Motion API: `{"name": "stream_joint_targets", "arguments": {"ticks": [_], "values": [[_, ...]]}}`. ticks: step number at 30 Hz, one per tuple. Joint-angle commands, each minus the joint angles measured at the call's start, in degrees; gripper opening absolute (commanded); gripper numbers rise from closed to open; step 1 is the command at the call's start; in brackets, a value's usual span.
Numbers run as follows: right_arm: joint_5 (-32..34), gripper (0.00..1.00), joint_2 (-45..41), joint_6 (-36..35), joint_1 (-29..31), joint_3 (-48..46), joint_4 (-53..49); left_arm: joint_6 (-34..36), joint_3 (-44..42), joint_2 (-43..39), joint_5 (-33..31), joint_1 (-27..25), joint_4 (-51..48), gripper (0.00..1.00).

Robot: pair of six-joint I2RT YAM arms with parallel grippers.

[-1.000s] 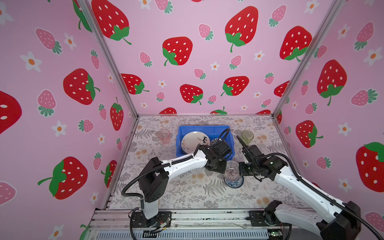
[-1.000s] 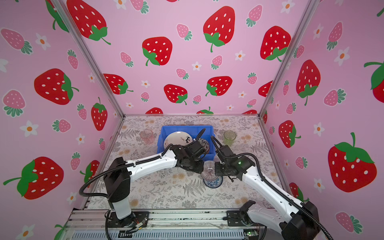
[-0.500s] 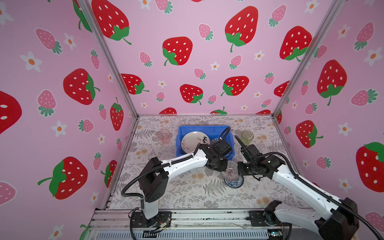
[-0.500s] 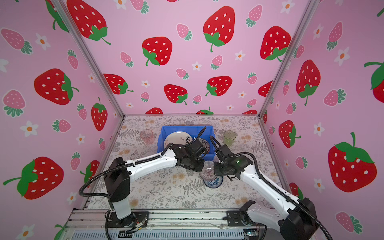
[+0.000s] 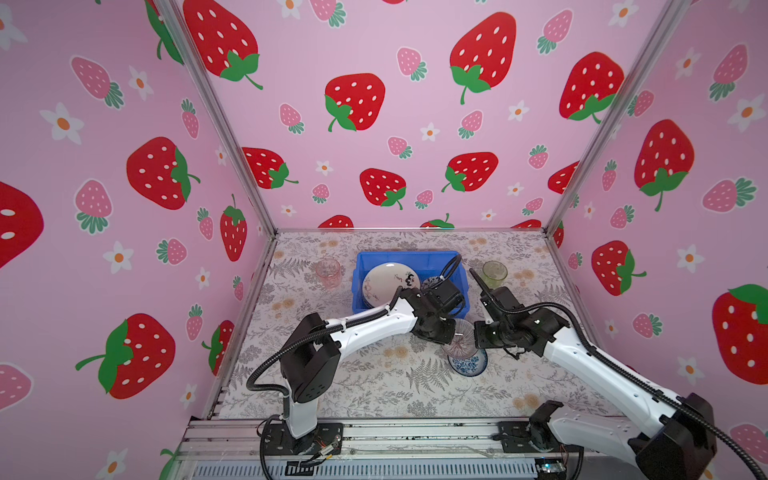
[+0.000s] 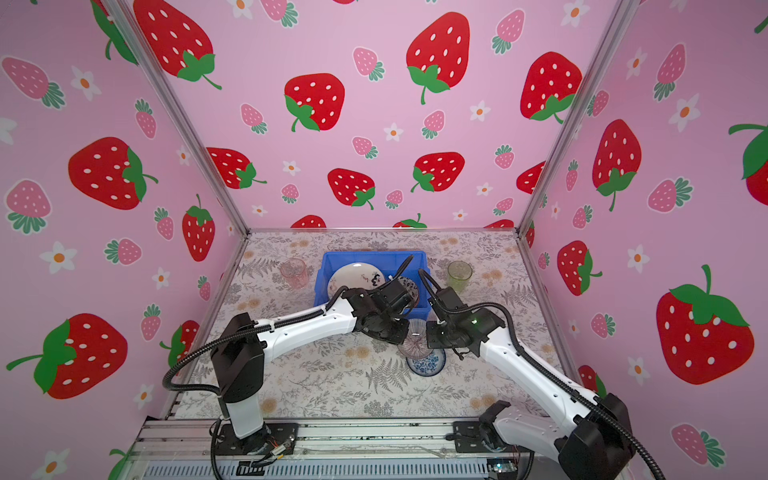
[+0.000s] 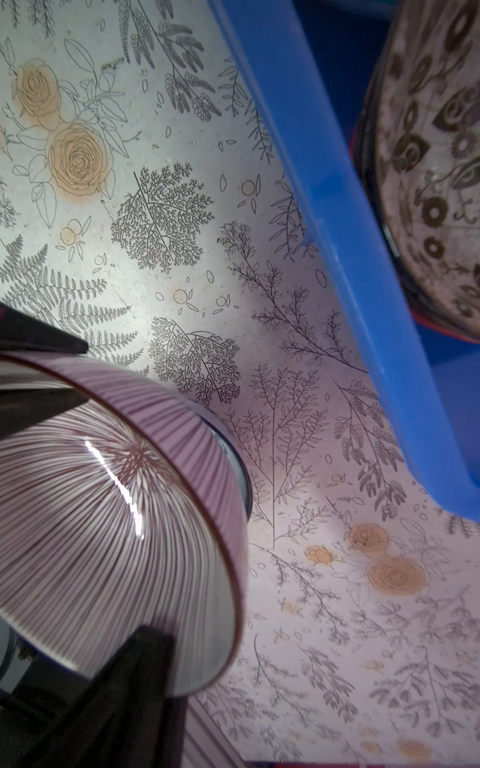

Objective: Place the mixed dishes into the plastic bin
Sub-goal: 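Carry the pink-striped bowl toward the bin with the left gripper while the right releases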

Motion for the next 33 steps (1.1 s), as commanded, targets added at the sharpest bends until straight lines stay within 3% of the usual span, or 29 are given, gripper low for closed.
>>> {"name": "stream_joint_targets", "arguments": {"ticks": [1, 7, 16, 23, 33], "values": [[-0.55, 0.03, -0.12, 0.03, -0.23, 2.31, 1.37, 0.07, 1.87, 0.53, 0.30, -0.15, -0.50, 0.14], [-0.44, 0.06, -0.80, 0.11, -0.22, 2.13, 1.28, 0.33, 2.09, -0.03, 0.02, -0.20, -0.88, 0.00], [-1.10, 0.30, -4.23, 0.47, -0.22, 1.71, 2.20, 1.51, 3.67, -1.84, -0.44, 1.29, -3.21, 0.00], [-1.27, 0.42, -8.67, 1.25, -0.21, 0.57, 2.83, 2.76, 6.05, -4.99, -1.20, 3.70, -5.16, 0.00], [-2.23, 0.66, -15.32, 2.87, -0.30, -2.43, 3.16, 3.38, 10.46, -5.85, -0.71, 11.98, -5.83, 0.00]]}}
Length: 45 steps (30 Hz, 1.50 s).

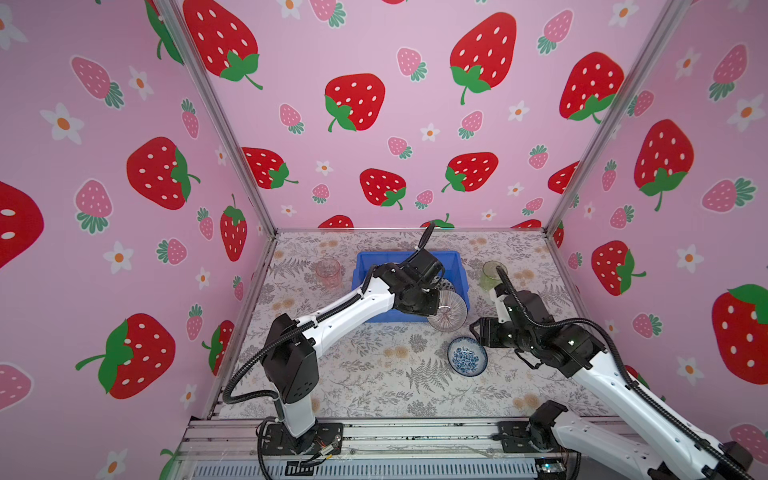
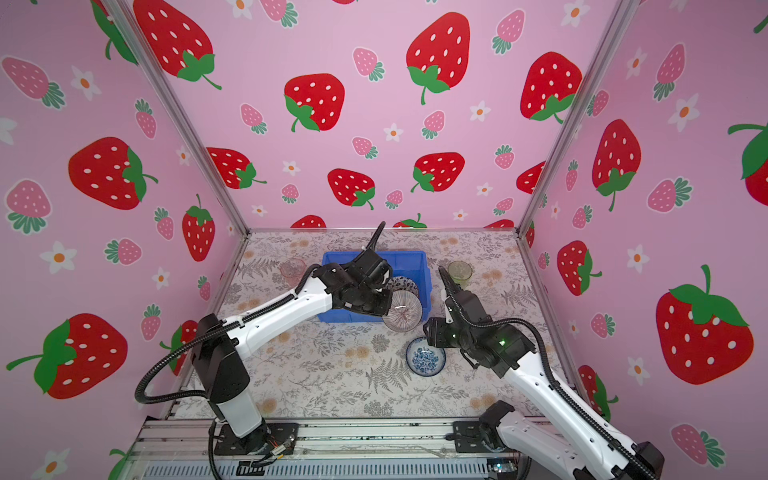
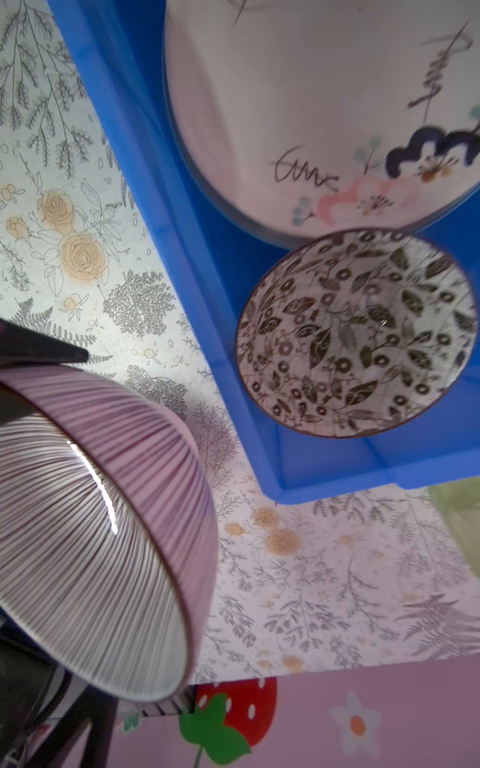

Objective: Place the mixed dishes into the plastic bin
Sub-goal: 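Carry the pink-striped bowl toward the bin with the left gripper while the right releases, then lower the pink-striped bowl onto the leaf bowl stack in the bin with the left gripper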

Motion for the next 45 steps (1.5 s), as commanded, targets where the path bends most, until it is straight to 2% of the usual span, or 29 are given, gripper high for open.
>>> {"name": "stream_joint_targets", "arguments": {"ticks": [1, 2, 3, 5, 10, 20, 33, 42, 45], "values": [[-0.18, 0.70, -1.71, 1.24, -0.21, -1.21, -0.44, 0.68, 4.26, -0.41, 0.16, 2.66, 0.11, 0.00], [-0.29, 0.76, -1.96, 1.29, -0.30, -1.34, -0.51, 0.97, 4.72, -0.07, -0.02, 3.23, 0.35, 0.00], [-0.62, 0.90, -2.20, 1.26, -0.28, -1.56, -0.37, 1.21, 5.27, 0.38, -0.03, 3.88, 0.69, 0.00], [-1.57, 1.00, -2.36, 1.45, -0.30, -2.19, 0.36, 1.24, 5.58, 1.15, 0.27, 4.89, 2.44, 0.00], [-2.63, 0.99, -2.75, 2.37, -0.31, -3.80, 1.88, 1.57, 8.49, 4.61, 1.21, 6.83, 4.07, 0.00], [-2.10, 0.99, -2.89, 2.40, -0.28, -4.66, 1.53, 3.31, 12.82, 11.17, 2.16, 7.46, 5.57, 0.00], [-1.49, 0.99, -2.55, 1.79, -0.26, -5.22, 1.08, 5.18, 20.36, 19.78, 0.41, 7.98, 0.54, 0.00], [-1.31, 0.99, -1.87, 1.35, -0.26, -5.39, 1.16, 4.57, 21.68, 21.18, -0.73, 8.25, -1.69, 0.00], [-1.30, 0.99, -1.65, 1.26, -0.28, -5.47, 1.33, 4.56, 21.74, 21.23, -0.34, 8.25, -1.79, 0.03]]}}
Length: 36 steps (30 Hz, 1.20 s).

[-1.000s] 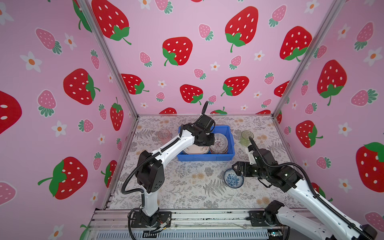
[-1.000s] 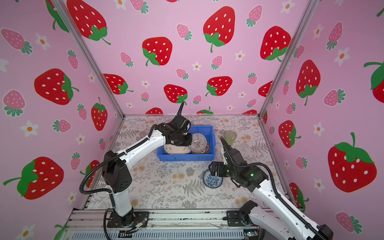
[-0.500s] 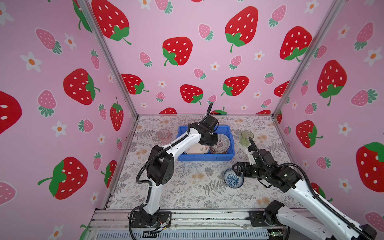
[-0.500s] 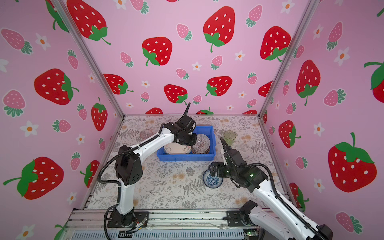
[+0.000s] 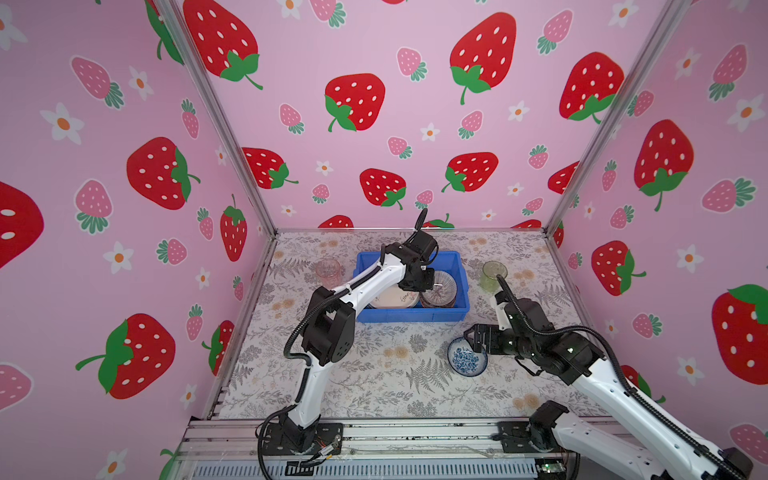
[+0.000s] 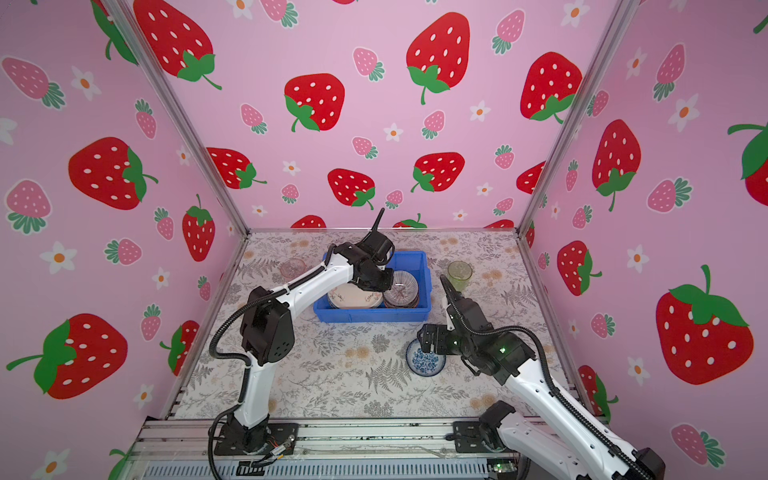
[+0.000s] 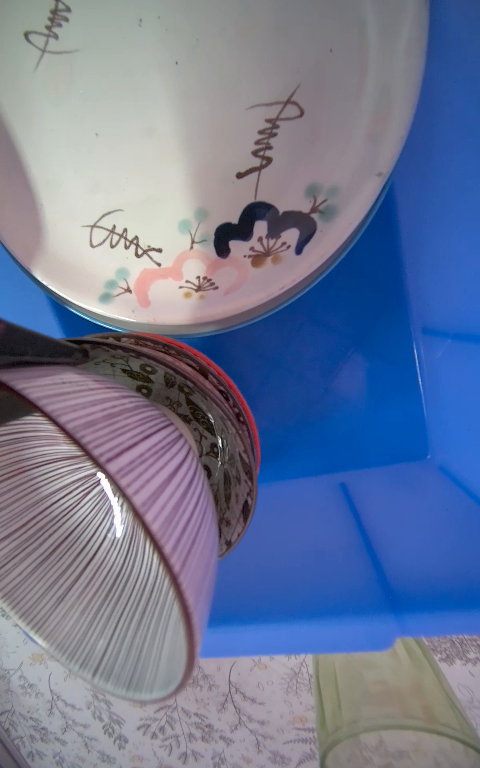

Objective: Place the mixed dishes into the plastic bin
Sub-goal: 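Lower the pink-striped bowl onto the leaf bowl stack in the bin with the left gripper, then open and withdraw the left gripper while the right pinches the blue-white bowl rim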

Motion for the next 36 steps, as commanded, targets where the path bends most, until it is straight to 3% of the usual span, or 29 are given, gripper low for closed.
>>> {"name": "stream_joint_targets", "arguments": {"ticks": [1, 15, 17, 21, 24, 30, 36], "values": [[0.65, 0.99, 0.33, -0.26, -0.18, -0.76, -0.21, -0.24, 3.30, -0.13, 0.04, 0.25, -0.54, 0.05], [0.31, 0.99, 1.02, -0.45, -0.24, -0.81, 0.17, -0.88, 1.50, -0.26, 5.19, -0.19, 1.18, 0.36], [0.66, 0.99, 1.03, -0.36, -0.24, -0.84, -0.08, -0.86, 1.50, -0.69, 5.79, -0.24, 1.25, 0.44], [3.44, 0.99, 1.73, 0.17, -0.24, -0.69, -2.53, -0.56, 1.39, -2.64, 6.60, -0.27, 1.20, 0.78], [5.22, 0.99, 2.09, 0.79, -0.24, -1.08, -4.14, 0.23, 1.32, -4.94, 6.78, -0.29, 1.05, 0.88], [4.30, 0.99, 5.95, 1.22, -0.32, -3.82, -4.14, 2.80, 0.32, -10.66, 5.46, -0.01, -0.71, 0.94], [3.16, 0.99, 8.14, 2.03, -0.80, -7.57, -0.23, 4.56, -11.41, -20.82, 5.52, 2.13, 1.98, 0.96]]}}
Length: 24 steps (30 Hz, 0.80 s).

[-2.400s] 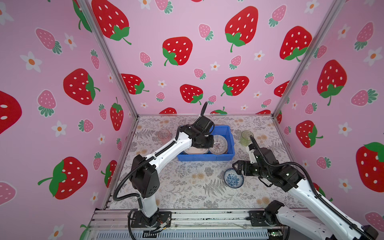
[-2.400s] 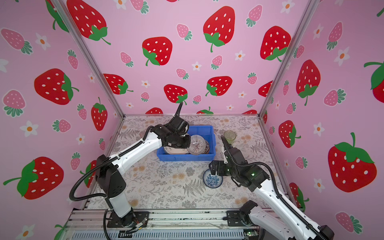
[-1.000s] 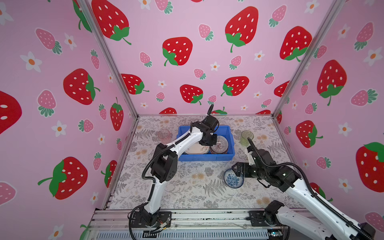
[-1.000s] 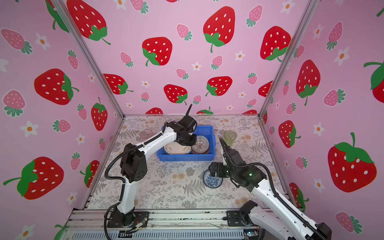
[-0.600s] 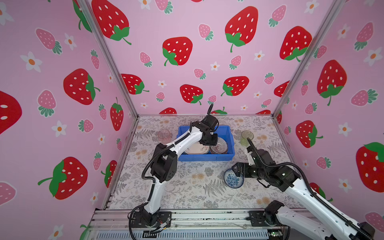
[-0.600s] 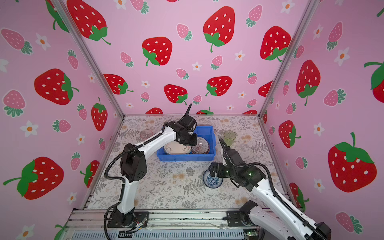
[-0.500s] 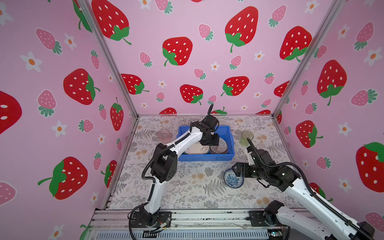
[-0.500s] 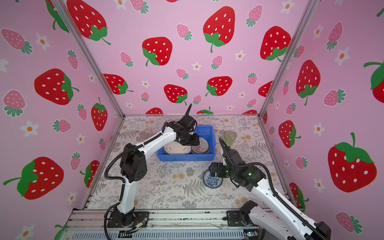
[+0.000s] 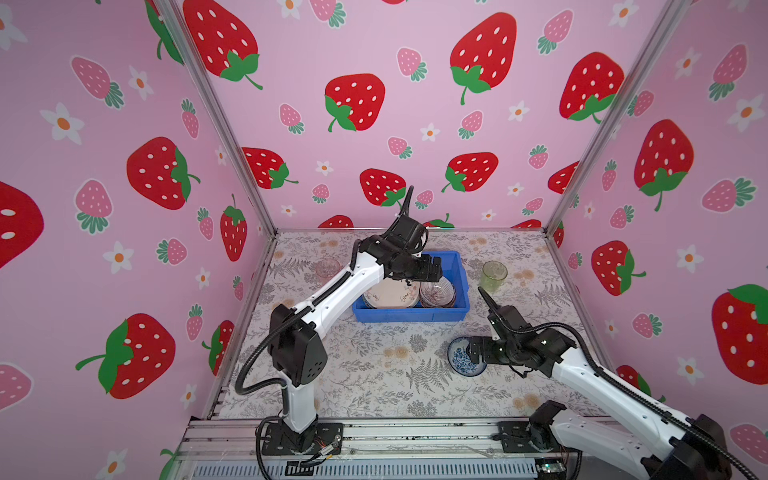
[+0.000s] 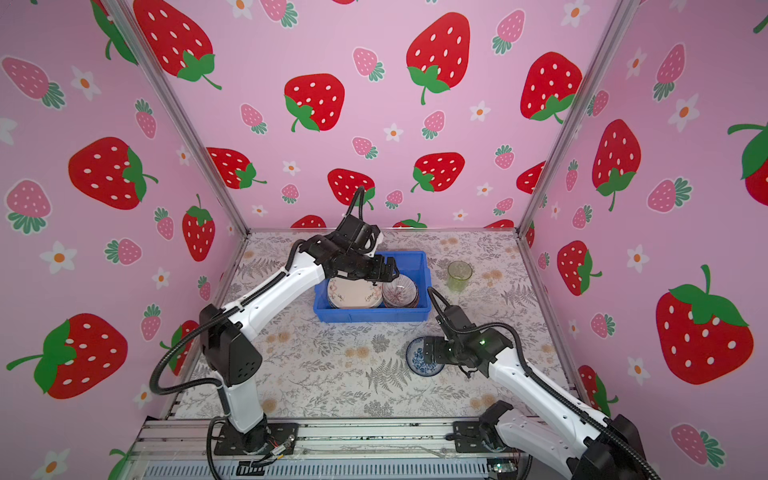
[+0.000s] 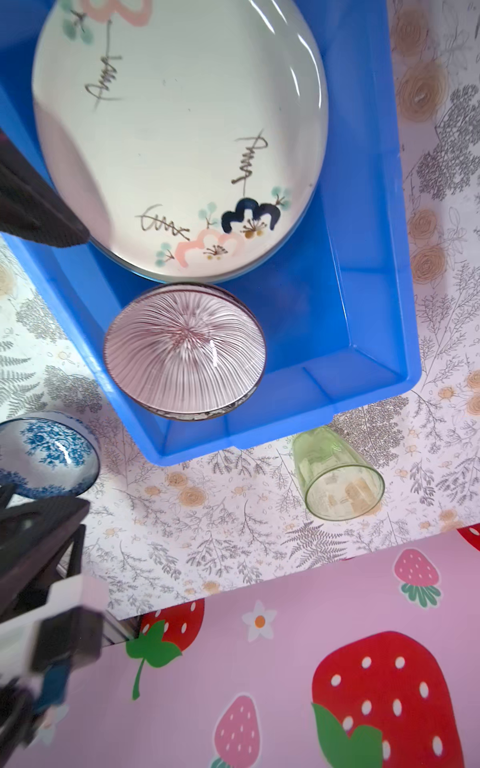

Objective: Place the mixed dishes into the plastic bin
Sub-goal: 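Open and withdraw the left gripper while the right pinches the blue-white bowl rim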

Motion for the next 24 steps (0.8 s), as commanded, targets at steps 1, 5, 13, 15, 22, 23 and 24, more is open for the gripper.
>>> {"name": "stream_joint_targets", "arguments": {"ticks": [1, 5, 13, 15, 22, 23, 24], "values": [[-0.31, 0.99, 0.46, 1.11, -0.76, -1.49, 1.83, 2.30, -6.30, -4.36, -0.33, 1.55, 0.48, 0.96], [-1.39, 0.97, 1.73, 1.24, -1.11, -3.76, 4.18, 4.68, -11.00, -8.67, -1.56, 1.87, -0.18, 0.97], [-4.20, 0.55, 3.93, 0.44, -1.29, -6.98, 8.65, 3.73, -15.10, -10.77, -0.60, 1.88, 2.52, 0.97], [-4.20, 0.46, 4.32, 0.21, -1.29, -7.18, 8.90, 3.56, -14.88, -10.47, -0.61, 1.86, 2.48, 0.97], [-3.76, 0.32, 5.72, -0.87, -1.47, -6.97, 9.46, 0.50, -15.66, -9.55, -1.66, 1.59, 3.79, 0.97], [-3.76, 0.31, 6.05, -1.05, -1.47, -6.90, 9.46, 0.10, -15.86, -9.56, -1.33, 1.58, 4.31, 0.97], [-3.76, 0.30, 6.37, -1.22, -1.47, -6.83, 9.54, -0.25, -15.98, -9.40, -0.86, 1.55, 4.64, 0.97]]}}
